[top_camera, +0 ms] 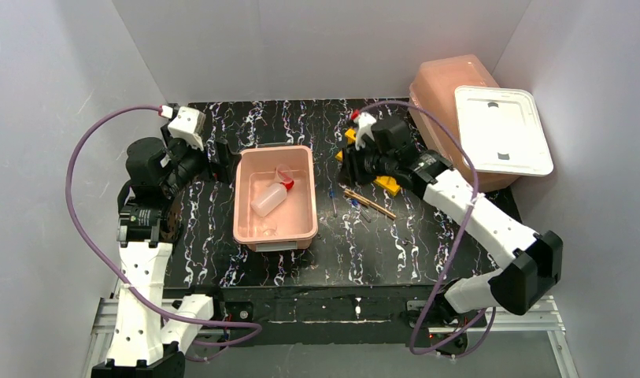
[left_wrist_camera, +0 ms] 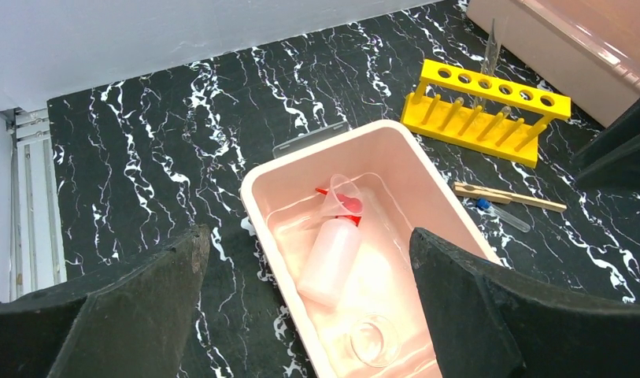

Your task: Organize the chemistry lab equipment

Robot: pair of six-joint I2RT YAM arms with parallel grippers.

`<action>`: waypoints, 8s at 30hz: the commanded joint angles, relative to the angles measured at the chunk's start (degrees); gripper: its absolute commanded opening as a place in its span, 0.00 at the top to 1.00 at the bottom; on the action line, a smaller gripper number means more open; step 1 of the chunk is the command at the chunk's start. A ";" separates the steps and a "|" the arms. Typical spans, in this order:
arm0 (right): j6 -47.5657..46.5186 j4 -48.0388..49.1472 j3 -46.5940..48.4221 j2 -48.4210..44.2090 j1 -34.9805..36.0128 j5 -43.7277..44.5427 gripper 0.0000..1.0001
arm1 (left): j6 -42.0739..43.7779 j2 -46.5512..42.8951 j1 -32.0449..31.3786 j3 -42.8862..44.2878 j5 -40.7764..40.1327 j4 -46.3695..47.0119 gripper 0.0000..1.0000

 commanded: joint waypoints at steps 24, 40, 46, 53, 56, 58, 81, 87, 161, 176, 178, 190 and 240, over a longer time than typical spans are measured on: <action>-1.11 14.83 -21.34 17.06 -4.73 16.98 0.59 | 4.28 -1.21 0.15 -2.95 4.98 -3.81 0.02; 1.32 16.19 -25.76 18.46 -3.62 14.57 0.74 | 4.57 -1.53 0.16 -3.62 4.85 -4.00 0.02; 1.90 13.53 -23.22 14.02 -1.38 14.33 0.95 | 4.50 -1.67 0.19 -3.70 4.82 -3.85 0.02; 0.89 3.31 -9.93 5.58 3.55 13.20 0.96 | 4.40 -1.90 0.14 -3.59 4.72 -3.47 0.02; 0.41 0.36 -2.78 4.73 6.06 12.08 0.96 | 4.35 -2.07 0.15 -3.63 4.62 -3.36 0.02; 0.41 -1.46 2.05 5.47 8.05 11.61 0.97 | 4.15 -2.18 0.15 -3.52 4.70 -3.43 0.02; 0.91 -0.25 13.27 26.30 18.39 6.15 0.97 | 4.55 -2.40 0.19 -3.59 4.63 -4.22 0.02; -0.11 -0.35 13.30 28.44 18.48 6.39 0.91 | 4.83 -2.39 0.20 -3.83 4.27 -4.57 0.02; 6.02 11.42 -6.61 30.23 3.41 20.28 0.85 | 5.05 -2.07 0.20 -2.74 2.03 -3.63 0.02; 3.81 0.58 0.68 9.67 4.81 19.76 0.96 | 3.03 -2.06 0.18 -3.65 3.22 -2.77 0.02; 3.05 -1.77 5.21 10.23 6.73 19.14 0.95 | 2.81 -2.06 0.17 -3.83 3.55 -2.77 0.02; 1.97 -6.11 16.75 21.94 15.96 16.66 0.92 | 2.30 -1.61 0.21 -3.39 1.68 -4.54 0.02; -5.05 14.65 -21.35 14.40 -8.02 18.04 0.38 | 2.89 -2.30 0.19 -3.82 1.97 -5.00 0.02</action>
